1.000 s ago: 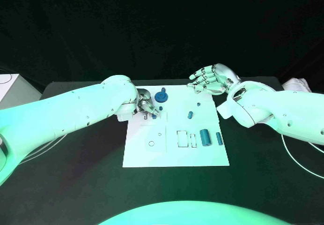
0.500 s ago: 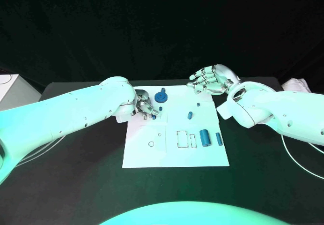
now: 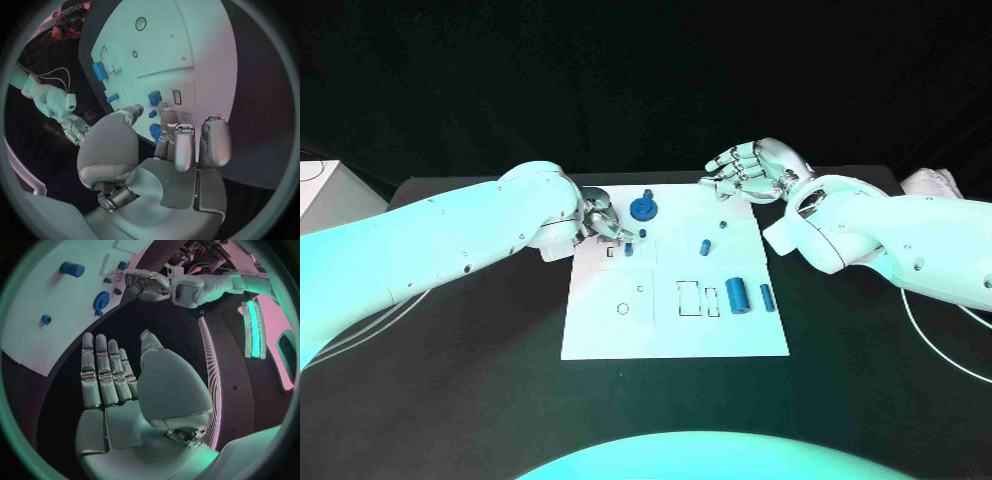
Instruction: Assemble the parts on the task board
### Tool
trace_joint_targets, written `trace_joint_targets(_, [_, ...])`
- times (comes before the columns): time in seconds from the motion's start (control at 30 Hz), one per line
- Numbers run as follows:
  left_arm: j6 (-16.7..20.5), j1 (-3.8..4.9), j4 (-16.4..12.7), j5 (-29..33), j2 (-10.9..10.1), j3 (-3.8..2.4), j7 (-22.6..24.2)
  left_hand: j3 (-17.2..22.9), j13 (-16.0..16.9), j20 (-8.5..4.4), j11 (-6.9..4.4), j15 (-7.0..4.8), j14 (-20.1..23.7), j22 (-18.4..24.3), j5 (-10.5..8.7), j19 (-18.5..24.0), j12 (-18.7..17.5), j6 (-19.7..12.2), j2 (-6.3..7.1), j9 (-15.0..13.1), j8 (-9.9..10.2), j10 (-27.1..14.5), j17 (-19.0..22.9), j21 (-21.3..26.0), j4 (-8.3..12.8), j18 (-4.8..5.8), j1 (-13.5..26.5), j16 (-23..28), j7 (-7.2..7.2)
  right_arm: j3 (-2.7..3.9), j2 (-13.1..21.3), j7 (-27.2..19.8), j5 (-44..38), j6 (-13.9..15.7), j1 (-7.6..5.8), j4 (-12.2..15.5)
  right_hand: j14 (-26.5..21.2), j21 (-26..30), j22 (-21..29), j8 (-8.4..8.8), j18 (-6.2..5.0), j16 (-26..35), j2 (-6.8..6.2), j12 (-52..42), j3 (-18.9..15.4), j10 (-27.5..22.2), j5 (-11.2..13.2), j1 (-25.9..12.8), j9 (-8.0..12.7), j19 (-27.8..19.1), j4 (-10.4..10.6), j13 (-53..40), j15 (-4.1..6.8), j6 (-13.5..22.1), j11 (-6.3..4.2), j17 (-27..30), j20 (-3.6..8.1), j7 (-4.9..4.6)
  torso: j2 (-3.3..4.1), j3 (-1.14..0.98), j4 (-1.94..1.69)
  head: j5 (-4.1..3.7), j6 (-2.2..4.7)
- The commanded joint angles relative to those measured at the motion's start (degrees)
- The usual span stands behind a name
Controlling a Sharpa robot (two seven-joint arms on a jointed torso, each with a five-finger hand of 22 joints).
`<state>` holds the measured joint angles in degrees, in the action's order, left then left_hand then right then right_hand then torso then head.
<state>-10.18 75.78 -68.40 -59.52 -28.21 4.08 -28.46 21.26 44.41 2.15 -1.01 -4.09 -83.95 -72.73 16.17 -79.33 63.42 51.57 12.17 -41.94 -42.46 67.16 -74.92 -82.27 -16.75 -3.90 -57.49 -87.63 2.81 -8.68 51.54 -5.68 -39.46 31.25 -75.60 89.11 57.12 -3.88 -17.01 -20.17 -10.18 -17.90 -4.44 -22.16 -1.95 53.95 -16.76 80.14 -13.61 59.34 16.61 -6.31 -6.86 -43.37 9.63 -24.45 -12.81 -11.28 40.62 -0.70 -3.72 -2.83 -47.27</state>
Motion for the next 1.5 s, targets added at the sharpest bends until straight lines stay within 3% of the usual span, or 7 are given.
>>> trace_joint_targets(0.03, [0.8,0.1,-1.2,0.7,-0.6,-0.76,-0.3,-0.4,0.0,0.2,0.0,-0.04,-4.7,-0.1,-0.25,-0.2,0.3,0.2,-0.46,-0.1,-0.4,0.2,-11.2,0.2,-0.1,0.14,0.0,-0.2,-0.08,0.02,0.0,-1.0,0.1,-0.5,0.06,-0.1,0.1,0.1,0.1,0.35,-0.31,0.4,0.04,0.0,0.0,-0.1,0.2,-0.5,0.1,0.0,0.0,0.1,-0.27,0.3,0.54,0.1,-0.4,-2.76,0.05,0.01,0.07,0.03,0.19])
trace_joint_targets(0.27, [1.0,1.06,-2.3,2.5,-2.3,-3.32,0.3,-1.0,-2.7,0.33,0.31,0.17,-4.3,2.1,-0.36,1.3,-1.6,-0.9,-0.45,-0.1,0.1,-2.0,-10.1,1.4,0.0,-0.32,-1.1,0.5,0.29,0.02,0.1,-1.1,0.1,-0.4,0.08,-0.5,0.1,0.1,0.2,0.36,-0.31,0.4,0.04,0.0,0.0,-0.1,0.2,-0.5,0.1,0.0,0.0,0.1,-0.28,0.3,0.54,0.1,-0.41,-2.77,0.06,-0.03,-0.01,0.09,0.43])
trace_joint_targets(0.33, [1.3,1.59,-1.5,2.8,-2.6,-3.95,0.8,-1.6,-6.7,0.74,0.99,0.74,-3.7,4.4,-0.23,2.8,-4.4,-2.7,-0.47,0.1,0.8,-5.6,-8.8,2.6,0.0,-0.77,-2.0,1.3,1.08,0.02,0.1,-1.2,0.1,-0.4,0.08,-0.6,0.1,0.1,0.2,0.36,-0.31,0.4,0.05,0.0,0.0,-0.1,0.2,-0.6,0.1,0.0,0.0,0.2,-0.29,0.3,0.55,0.1,-0.41,-2.77,0.02,-0.06,-0.03,0.16,0.54])
trace_joint_targets(0.53, [2.0,2.95,3.3,1.7,-1.6,-4.61,2.0,-2.1,-9.2,2.37,2.99,2.47,-3.2,5.7,0.49,3.8,-6.0,-6.8,-1.53,2.8,5.2,-9.0,-7.9,3.6,0.1,-1.06,-5.3,1.9,3.4,0.02,0.1,-1.1,0.1,-0.3,0.08,-0.8,0.1,0.1,0.3,0.37,-0.31,0.5,0.06,-0.1,0.0,-0.1,0.1,-0.6,0.2,0.0,0.0,0.2,-0.3,0.3,0.55,0.2,-0.42,-2.78,0.1,-0.04,-0.03,0.38,0.96])
trace_joint_targets(0.73, [1.0,3.49,9.0,0.8,1.0,-4.64,2.8,-2.2,-9.2,2.66,3.26,2.73,-3.2,5.7,0.57,3.8,-5.9,-6.9,-1.7,3.4,5.9,-9.2,-7.9,3.6,0.1,-1.07,-5.9,1.9,3.67,0.03,0.0,-1.1,0.1,-0.3,0.07,-1.0,0.1,0.1,0.5,0.38,-0.32,0.6,0.07,-0.1,0.0,-0.2,-0.3,-0.6,0.2,0.0,-0.1,0.4,-0.3,0.3,0.56,0.3,-0.44,-2.78,0.21,0.04,0.12,0.61,1.1])
trace_joint_targets(1.07, [-1.0,3.6,17.2,0.6,5.4,-3.75,3.4,-1.9,-9.1,2.8,3.27,2.79,-3.3,5.4,0.65,3.6,-5.7,-6.4,-2.23,3.7,6.0,-9.2,-8.2,3.4,0.1,-1.03,-6.5,1.7,3.67,0.03,-0.3,-1.3,0.1,0.0,0.07,-1.0,0.2,0.1,0.7,0.39,-0.33,0.6,0.07,-0.1,0.0,-0.2,-0.6,-0.5,0.2,0.0,-0.1,0.5,-0.31,0.3,0.56,0.3,-0.45,-2.78,0.34,0.04,0.14,0.96,1.05])
trace_joint_targets(1.5, [-3.6,3.08,22.9,1.4,8.7,-2.44,3.6,-1.8,-9.1,2.84,3.27,2.81,-3.3,5.3,0.56,3.6,-5.6,-6.2,-2.43,3.8,6.0,-9.2,-8.3,3.4,0.1,-1.02,-6.8,1.6,3.65,0.04,-0.4,-4.9,2.5,2.1,0.04,-0.7,-2.6,0.3,5.3,1.15,-0.22,7.0,-0.16,4.4,2.0,-0.9,-0.9,0.7,1.2,-3.1,-0.2,2.8,-1.53,0.1,1.09,5.1,-1.58,-2.77,0.64,0.15,0.24,1.03,1.06])
